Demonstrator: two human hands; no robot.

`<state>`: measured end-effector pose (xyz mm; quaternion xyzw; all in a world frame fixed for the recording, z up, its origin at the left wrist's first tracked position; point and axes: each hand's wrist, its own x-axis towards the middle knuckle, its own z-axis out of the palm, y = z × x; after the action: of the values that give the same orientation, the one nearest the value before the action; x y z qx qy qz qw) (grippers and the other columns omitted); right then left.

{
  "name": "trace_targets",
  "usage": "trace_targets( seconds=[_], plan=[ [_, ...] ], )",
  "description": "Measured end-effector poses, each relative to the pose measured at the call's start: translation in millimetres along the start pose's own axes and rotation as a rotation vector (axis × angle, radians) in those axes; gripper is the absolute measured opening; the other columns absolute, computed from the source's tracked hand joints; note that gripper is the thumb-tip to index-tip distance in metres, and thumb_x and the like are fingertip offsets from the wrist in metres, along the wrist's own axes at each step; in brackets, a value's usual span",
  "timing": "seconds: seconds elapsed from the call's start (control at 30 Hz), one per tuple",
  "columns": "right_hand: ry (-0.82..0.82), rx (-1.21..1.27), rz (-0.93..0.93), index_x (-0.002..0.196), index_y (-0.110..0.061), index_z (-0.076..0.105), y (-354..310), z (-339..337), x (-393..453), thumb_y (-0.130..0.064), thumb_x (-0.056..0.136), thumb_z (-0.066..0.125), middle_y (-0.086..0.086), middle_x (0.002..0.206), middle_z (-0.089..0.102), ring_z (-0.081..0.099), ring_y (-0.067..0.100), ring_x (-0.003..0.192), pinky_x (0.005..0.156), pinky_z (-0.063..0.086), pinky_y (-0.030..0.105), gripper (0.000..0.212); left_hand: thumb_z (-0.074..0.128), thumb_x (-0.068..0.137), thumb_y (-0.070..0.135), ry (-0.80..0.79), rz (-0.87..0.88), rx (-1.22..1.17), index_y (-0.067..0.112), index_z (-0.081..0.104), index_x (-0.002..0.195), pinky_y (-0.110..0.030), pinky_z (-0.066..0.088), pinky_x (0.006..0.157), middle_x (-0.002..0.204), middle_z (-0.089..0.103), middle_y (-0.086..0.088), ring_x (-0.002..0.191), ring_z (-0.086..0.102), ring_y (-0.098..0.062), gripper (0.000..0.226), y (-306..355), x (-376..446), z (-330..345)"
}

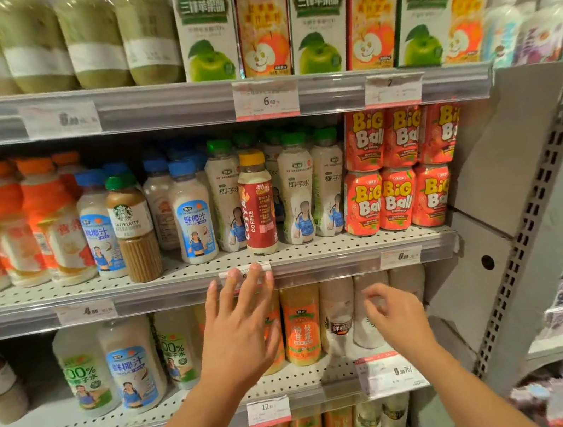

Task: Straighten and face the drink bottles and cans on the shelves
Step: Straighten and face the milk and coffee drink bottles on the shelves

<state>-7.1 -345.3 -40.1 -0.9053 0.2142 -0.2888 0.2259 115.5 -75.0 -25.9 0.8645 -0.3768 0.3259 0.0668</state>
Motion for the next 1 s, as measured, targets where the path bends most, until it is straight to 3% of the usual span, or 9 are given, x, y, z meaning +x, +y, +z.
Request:
trace_targets(
  seconds=[0.17, 0.3, 0.4, 0.5, 0.6, 0.67, 0.8, 0.9, 1.0],
  plan=[
    [0.092, 0.015, -0.309, 0.095, -0.026, 0.075, -62, -36, 4, -0.020, 0.091, 0.070, -0.020, 0.073, 0.068, 0.060, -0.001, 0.063, 0.064, 0.050, 0.018, 0.008, 0.053, 0.092, 0.043, -0.018, -0.029, -0.086, 0.023, 0.039, 0.156, -0.057, 0.029, 0.119, 0.160, 0.037, -0.005, 0.148, 0.032, -0.036, 0.068, -11, -1, -22],
    [0.118, 0.060, -0.474, 0.119, -0.023, 0.068, -128, -62, 36, -0.021, 0.093, 0.067, -0.011, 0.118, 0.068, 0.058, -0.008, 0.067, 0.071, 0.055, 0.027, 0.027, 0.043, 0.088, 0.039, -0.032, -0.161, -0.096, 0.017, 0.044, 0.153, -0.059, 0.033, 0.115, 0.159, 0.041, -0.010, 0.146, 0.037, -0.038, 0.069, -37, -14, -36],
    [0.049, 0.007, -0.500, 0.149, -0.027, 0.043, -176, -73, 69, -0.031, 0.095, 0.061, -0.008, 0.156, 0.039, 0.067, 0.001, 0.077, 0.083, 0.054, 0.032, 0.057, 0.039, 0.087, 0.037, -0.072, -0.156, -0.068, 0.015, 0.041, 0.156, -0.059, 0.033, 0.115, 0.163, 0.036, -0.007, 0.150, 0.034, -0.034, 0.072, -48, -23, -42],
    [0.011, -0.112, -0.499, 0.159, -0.030, 0.019, -216, -74, 99, -0.039, 0.095, 0.059, -0.006, 0.167, 0.018, 0.069, 0.016, 0.099, 0.092, 0.052, 0.041, 0.076, 0.042, 0.090, 0.038, -0.134, -0.157, -0.078, 0.019, 0.029, 0.161, -0.056, 0.025, 0.121, 0.168, 0.023, -0.002, 0.155, 0.021, -0.030, 0.075, -51, -22, -43],
    [-0.020, -0.244, -0.502, 0.159, -0.027, 0.018, -237, -69, 120, -0.044, 0.094, 0.059, 0.000, 0.164, 0.024, 0.056, 0.029, 0.127, 0.095, 0.052, 0.046, 0.078, 0.038, 0.094, 0.043, -0.211, -0.171, -0.054, 0.026, 0.011, 0.163, -0.052, 0.013, 0.125, 0.171, 0.007, 0.004, 0.158, 0.004, -0.024, 0.076, -52, -18, -45],
    [-0.062, -0.268, -0.475, 0.156, -0.025, 0.025, -241, -66, 126, -0.044, 0.093, 0.060, 0.004, 0.158, 0.035, 0.052, 0.031, 0.130, 0.094, 0.051, 0.046, 0.074, 0.039, 0.096, 0.044, -0.245, -0.180, -0.059, 0.028, 0.009, 0.163, -0.051, 0.011, 0.126, 0.171, 0.006, 0.005, 0.158, 0.003, -0.023, 0.075, -53, -14, -51],
    [0.023, -0.108, -0.476, 0.128, -0.032, 0.042, -240, -66, 119, -0.041, 0.090, 0.067, -0.002, 0.131, 0.051, 0.061, 0.027, 0.106, 0.075, 0.050, 0.039, 0.047, 0.044, 0.095, 0.044, -0.304, -0.197, -0.107, 0.030, 0.014, 0.161, -0.049, 0.016, 0.125, 0.170, 0.012, 0.004, 0.157, 0.009, -0.022, 0.074, -51, -6, -70],
    [0.107, -0.013, -0.464, 0.099, -0.036, 0.038, -240, -73, 108, -0.041, 0.089, 0.069, -0.007, 0.106, 0.057, 0.059, 0.022, 0.087, 0.066, 0.044, 0.035, 0.034, 0.047, 0.095, 0.042, -0.291, -0.228, -0.140, 0.029, 0.023, 0.159, -0.046, 0.022, 0.124, 0.168, 0.022, 0.003, 0.154, 0.018, -0.021, 0.070, -44, -5, -85],
    [0.109, 0.038, -0.491, 0.099, -0.035, 0.043, -238, -85, 96, -0.036, 0.090, 0.070, -0.008, 0.101, 0.059, 0.059, 0.021, 0.088, 0.070, 0.049, 0.036, 0.029, 0.052, 0.094, 0.039, -0.225, -0.275, -0.189, 0.030, 0.033, 0.156, -0.041, 0.033, 0.119, 0.162, 0.034, 0.007, 0.148, 0.031, -0.018, 0.066, -30, -12, -105]
  ],
)
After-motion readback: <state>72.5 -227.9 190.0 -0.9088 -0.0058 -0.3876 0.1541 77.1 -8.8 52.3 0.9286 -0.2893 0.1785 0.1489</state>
